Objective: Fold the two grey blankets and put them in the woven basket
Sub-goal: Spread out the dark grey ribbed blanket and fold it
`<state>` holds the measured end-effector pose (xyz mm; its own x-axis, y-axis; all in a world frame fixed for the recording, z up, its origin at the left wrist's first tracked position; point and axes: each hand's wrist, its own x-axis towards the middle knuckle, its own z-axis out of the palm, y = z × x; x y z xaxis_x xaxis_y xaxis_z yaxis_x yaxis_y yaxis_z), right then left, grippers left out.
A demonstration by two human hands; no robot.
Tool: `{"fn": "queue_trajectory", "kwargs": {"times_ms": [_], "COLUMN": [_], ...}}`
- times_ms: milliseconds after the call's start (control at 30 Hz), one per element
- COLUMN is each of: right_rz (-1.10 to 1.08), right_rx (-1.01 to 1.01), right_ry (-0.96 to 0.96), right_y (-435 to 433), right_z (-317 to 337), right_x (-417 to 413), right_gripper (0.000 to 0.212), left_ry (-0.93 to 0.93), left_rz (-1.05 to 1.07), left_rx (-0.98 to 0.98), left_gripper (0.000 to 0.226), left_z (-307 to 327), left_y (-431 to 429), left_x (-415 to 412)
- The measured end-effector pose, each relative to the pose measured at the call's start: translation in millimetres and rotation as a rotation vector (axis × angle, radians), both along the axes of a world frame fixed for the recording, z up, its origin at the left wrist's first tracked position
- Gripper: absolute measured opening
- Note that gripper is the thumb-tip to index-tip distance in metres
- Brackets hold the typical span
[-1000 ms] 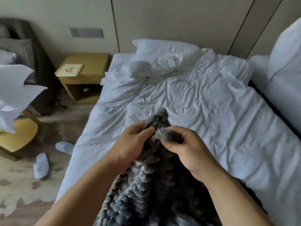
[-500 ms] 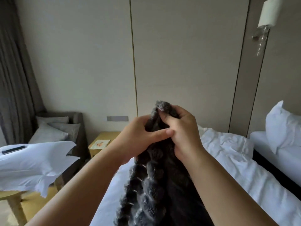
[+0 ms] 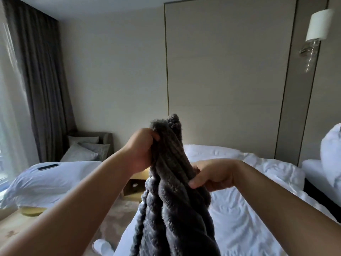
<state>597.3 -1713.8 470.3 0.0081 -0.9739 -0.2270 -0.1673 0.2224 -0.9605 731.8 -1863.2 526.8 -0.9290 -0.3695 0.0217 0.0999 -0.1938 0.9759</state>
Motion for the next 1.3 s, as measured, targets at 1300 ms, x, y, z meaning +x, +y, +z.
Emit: {"fn": "queue_trajectory", "kwargs": {"times_ms": [1300], "right_rz": [-1.197], "right_rx": [0.128], "right_ry": [0.753], "right_y": [52], "right_z": [-65], "right_x": [30], "right_gripper": [0.026], "left_ry": [-0.055], "left_rz": [0.471], "left_rx": [-0.976], "left_gripper": [0.033], "left_z": [-40], "left_y": [-123], "left_x": [15]}}
